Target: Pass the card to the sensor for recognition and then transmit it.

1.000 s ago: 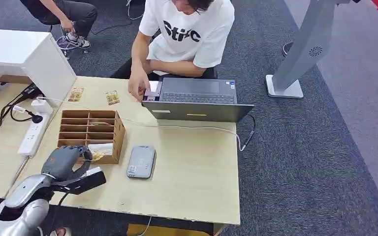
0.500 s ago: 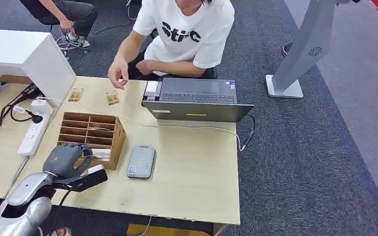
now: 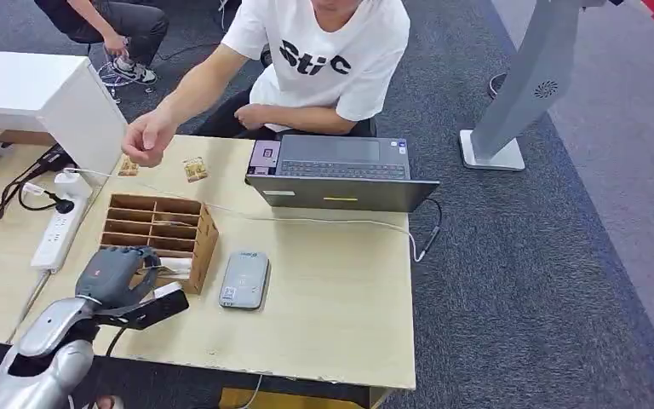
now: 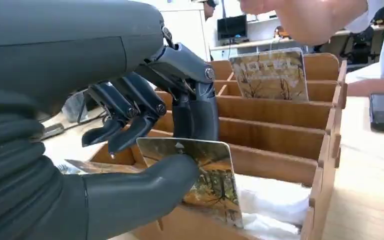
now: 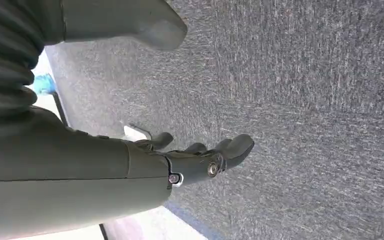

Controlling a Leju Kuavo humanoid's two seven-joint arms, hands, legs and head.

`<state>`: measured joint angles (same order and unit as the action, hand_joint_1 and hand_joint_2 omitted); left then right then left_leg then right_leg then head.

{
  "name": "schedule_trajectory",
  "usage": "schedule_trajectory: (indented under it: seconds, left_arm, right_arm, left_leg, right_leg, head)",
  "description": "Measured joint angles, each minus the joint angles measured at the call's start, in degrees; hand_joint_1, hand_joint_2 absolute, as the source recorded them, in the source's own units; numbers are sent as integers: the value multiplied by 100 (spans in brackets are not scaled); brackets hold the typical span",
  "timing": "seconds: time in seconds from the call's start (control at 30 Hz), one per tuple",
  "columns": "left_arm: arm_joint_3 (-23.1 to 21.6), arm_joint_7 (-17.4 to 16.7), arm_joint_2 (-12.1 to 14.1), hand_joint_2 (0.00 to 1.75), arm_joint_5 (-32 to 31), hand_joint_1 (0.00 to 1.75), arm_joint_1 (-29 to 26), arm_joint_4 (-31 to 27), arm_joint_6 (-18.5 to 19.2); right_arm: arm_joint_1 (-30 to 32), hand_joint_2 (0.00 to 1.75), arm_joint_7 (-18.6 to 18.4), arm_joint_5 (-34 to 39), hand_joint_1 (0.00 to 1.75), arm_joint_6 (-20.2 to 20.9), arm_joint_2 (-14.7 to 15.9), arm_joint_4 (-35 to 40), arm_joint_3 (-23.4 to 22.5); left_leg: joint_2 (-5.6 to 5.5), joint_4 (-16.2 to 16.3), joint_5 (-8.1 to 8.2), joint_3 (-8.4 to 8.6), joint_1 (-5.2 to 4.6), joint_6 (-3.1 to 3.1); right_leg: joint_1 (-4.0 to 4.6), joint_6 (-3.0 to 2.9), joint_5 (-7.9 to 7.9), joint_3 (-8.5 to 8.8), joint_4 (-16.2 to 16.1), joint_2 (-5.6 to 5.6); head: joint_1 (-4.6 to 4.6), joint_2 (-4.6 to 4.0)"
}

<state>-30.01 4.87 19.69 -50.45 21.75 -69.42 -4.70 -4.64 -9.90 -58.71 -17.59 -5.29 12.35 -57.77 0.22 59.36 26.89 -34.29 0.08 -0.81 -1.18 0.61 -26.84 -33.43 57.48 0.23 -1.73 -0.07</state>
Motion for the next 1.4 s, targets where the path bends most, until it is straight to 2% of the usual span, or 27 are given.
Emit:
schedule_trajectory:
  seconds: [0.1,0.23,0.3,0.53,0.8,1.0,1.23,1.27,1.3,1.4]
  left_arm:
    - [94,61,-48,175,22,175,-21,-107,-149]
    - [402,264,-155,175,127,175,-89,-537,-663]
    - [603,319,-195,175,183,175,-127,-832,-807]
    - [1001,356,-234,175,212,175,-287,-1340,-800]
    - [1239,424,-282,175,53,175,-352,-1445,-944]
    - [1637,348,-276,175,44,175,-318,-1462,-1016]
    - [1692,411,-315,175,-59,175,-305,-1462,-993]
    - [1692,424,-324,175,-66,143,-305,-1462,-984]
    - [1692,424,-335,175,-68,3,-304,-1462,-979]
    - [1692,424,-354,175,-79,3,-305,-1462,-975]
  right_arm:
    - [0,175,0,-7,0,0,0,0,-4]
    - [0,175,15,-17,0,-15,-9,0,-33]
    - [2,175,26,-37,0,-17,-22,0,-39]
    - [0,175,48,-50,0,-17,-37,0,-48]
    - [-2,175,48,-72,0,-20,-39,0,-125]
    - [-2,175,59,-116,0,-22,-42,0,-140]
    - [-5,175,59,-116,0,-22,-46,0,-144]
    - [-5,175,59,-116,0,-22,-48,0,-146]
    - [-5,175,59,-116,0,-22,-48,0,-146]
    - [-4,175,59,-116,0,-22,-52,0,-149]
  left_leg:
    - [0,0,0,0,0,0]
    - [0,1,0,-2,0,0]
    - [0,0,1,-2,0,0]
    - [0,0,1,-2,1,0]
    - [-1,0,0,-2,0,0]
    - [1,0,1,-1,0,0]
    - [2,0,1,-1,0,0]
    - [2,0,1,-1,0,0]
    - [2,0,1,-1,0,0]
    - [1,0,1,-2,0,0]
  right_leg:
    - [0,0,0,0,0,0]
    - [0,0,0,-1,0,1]
    - [0,0,0,-1,0,1]
    - [1,0,-1,-1,0,-1]
    - [0,1,0,0,0,-1]
    - [0,0,-1,-2,0,1]
    - [0,0,-1,-2,0,1]
    - [0,0,-1,-2,0,1]
    - [0,0,-1,-2,0,1]
    - [0,0,-1,-2,0,1]
  head:
    - [0,0]
    - [0,0]
    - [-2,0]
    - [0,0]
    - [0,0]
    - [0,0]
    - [0,0]
    - [0,0]
    - [0,0]
    - [0,0]
